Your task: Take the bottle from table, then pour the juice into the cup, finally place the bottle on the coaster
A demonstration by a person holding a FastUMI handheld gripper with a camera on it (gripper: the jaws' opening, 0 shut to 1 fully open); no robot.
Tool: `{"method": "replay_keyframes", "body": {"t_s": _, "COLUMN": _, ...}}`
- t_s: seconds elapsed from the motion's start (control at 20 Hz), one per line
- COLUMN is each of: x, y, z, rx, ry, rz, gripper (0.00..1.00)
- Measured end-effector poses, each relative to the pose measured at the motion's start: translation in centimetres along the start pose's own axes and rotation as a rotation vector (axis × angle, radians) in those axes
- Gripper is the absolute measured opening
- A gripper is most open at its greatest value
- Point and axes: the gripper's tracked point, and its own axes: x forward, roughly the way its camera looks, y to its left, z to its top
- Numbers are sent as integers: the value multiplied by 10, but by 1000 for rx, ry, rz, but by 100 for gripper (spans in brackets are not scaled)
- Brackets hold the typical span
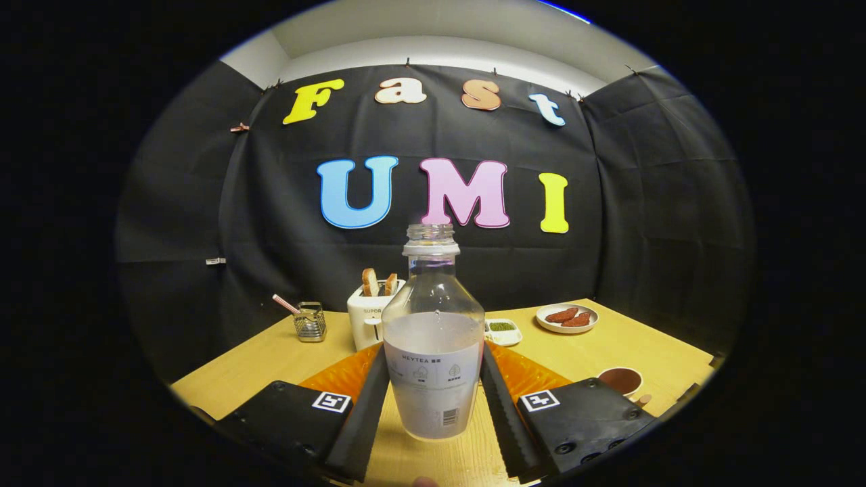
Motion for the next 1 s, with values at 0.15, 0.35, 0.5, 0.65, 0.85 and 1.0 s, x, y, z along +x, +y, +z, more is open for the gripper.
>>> {"method": "replay_keyframes", "body": {"t_s": 0.15, "x": -4, "y": 3, "z": 6, "rx": 16, "ry": 7, "rz": 9, "gripper": 75}}
{"method": "replay_keyframes", "body": {"t_s": 0.35, "x": -6, "y": -3, "z": 14, "rx": 1, "ry": 11, "rz": 18, "gripper": 75}}
{"method": "replay_keyframes", "body": {"t_s": 0.5, "x": -5, "y": -14, "z": 21, "rx": 5, "ry": 3, "rz": 14, "gripper": 75}}
{"method": "replay_keyframes", "body": {"t_s": 0.65, "x": -2, "y": -28, "z": 27, "rx": 25, "ry": 0, "rz": 1, "gripper": 75}}
{"method": "replay_keyframes", "body": {"t_s": 0.85, "x": 0, "y": -49, "z": 31, "rx": 72, "ry": -1, "rz": -20, "gripper": 75}}
{"method": "replay_keyframes", "body": {"t_s": 1.0, "x": 0, "y": -62, "z": 28, "rx": 88, "ry": 10, "rz": -24, "gripper": 75}}
